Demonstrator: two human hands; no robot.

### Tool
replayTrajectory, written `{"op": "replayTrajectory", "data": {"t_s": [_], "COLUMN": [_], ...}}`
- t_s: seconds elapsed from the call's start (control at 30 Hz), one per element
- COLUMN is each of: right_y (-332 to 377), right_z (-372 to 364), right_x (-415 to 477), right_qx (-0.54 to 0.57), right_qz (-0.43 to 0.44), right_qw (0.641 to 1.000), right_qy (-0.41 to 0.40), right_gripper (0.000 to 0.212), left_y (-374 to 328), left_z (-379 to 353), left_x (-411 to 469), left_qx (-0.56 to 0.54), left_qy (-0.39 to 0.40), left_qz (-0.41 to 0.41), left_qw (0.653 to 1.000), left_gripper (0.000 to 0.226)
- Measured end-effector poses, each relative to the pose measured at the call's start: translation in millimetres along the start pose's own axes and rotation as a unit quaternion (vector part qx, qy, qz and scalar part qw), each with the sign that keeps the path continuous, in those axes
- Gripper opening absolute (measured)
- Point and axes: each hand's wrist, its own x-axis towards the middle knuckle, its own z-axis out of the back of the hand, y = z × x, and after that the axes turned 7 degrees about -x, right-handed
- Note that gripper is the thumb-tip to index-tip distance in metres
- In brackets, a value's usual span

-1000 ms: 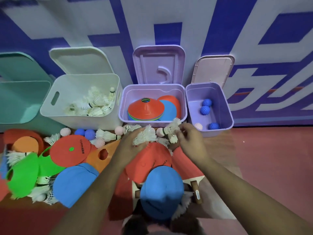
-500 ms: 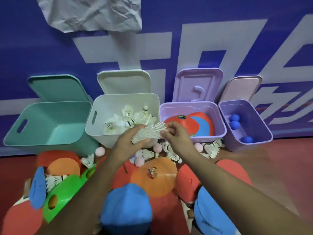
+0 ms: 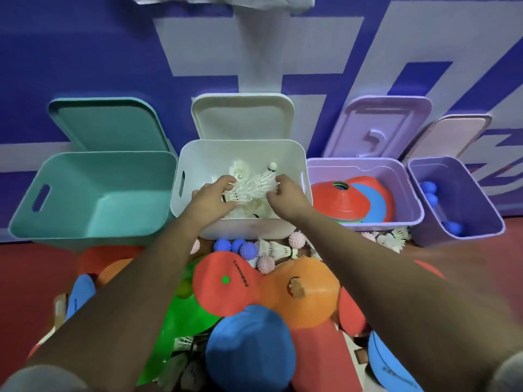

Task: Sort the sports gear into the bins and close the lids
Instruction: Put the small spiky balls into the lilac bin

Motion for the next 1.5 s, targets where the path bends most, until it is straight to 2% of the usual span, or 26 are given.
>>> {"op": "replayTrajectory", "data": {"t_s": [0.1,0.17,0.23,0.33,0.43,0.53,0.6,0.77,0.83,0.9,0.97,1.07,1.2,1.37,1.5], "right_y": [-6,-11,-18,-40,-66,-85,-93,-98,-97,-98,-98,-104,-112,-121,-118], "right_z": [-2,1,3,-3,-20,-36,-45,-68,-75,-83,-89,-99,-103,-87,-70], "right_x": [-9,-29,-54,-90,-110,-110,-101,-70,-58,-46,-39,-32,-31,-45,-57], "right_qx": [-0.020,-0.012,0.019,0.050,0.033,-0.030,-0.079,-0.161,-0.186,-0.237,-0.300,-0.327,-0.328,-0.238,-0.180], "right_qz": [0.017,0.051,0.081,0.099,0.062,0.031,0.016,0.023,0.023,0.022,0.037,0.048,0.066,0.088,0.093], "right_qw": [0.999,0.996,0.992,0.989,0.996,0.999,0.997,0.984,0.978,0.966,0.948,0.936,0.938,0.967,0.979], "right_qy": [-0.031,-0.068,-0.094,-0.101,-0.057,-0.013,0.022,0.073,0.091,0.102,0.103,0.118,0.085,0.035,0.001], "right_gripper": [0.039,0.045,0.038,0.023,0.019,0.022,0.031,0.052,0.056,0.052,0.038,0.026,0.020,0.023,0.019], "left_y": [8,8,8,7,21,35,37,41,46,52,55,60,67,55,41], "left_z": [-8,-13,-19,-35,-60,-83,-97,-124,-130,-132,-132,-131,-122,-104,-94], "left_x": [-8,-23,-42,-76,-92,-87,-76,-51,-46,-41,-38,-40,-52,-69,-77], "left_qx": [0.026,0.032,-0.006,-0.082,-0.079,-0.040,0.008,0.098,0.150,0.191,0.203,0.173,0.058,-0.079,-0.131], "left_qy": [-0.018,-0.079,-0.111,-0.055,-0.027,-0.016,-0.004,0.044,0.056,0.049,0.045,0.031,0.004,-0.066,-0.069], "left_qz": [-0.006,-0.051,-0.110,-0.124,-0.102,-0.037,-0.010,0.018,0.019,0.002,-0.028,-0.061,-0.072,-0.033,-0.004], "left_qw": [0.999,0.995,0.988,0.987,0.991,0.998,1.000,0.994,0.987,0.980,0.978,0.982,0.996,0.994,0.989], "left_gripper": [0.060,0.047,0.034,0.021,0.015,0.019,0.026,0.054,0.058,0.057,0.054,0.049,0.046,0.038,0.040]}}
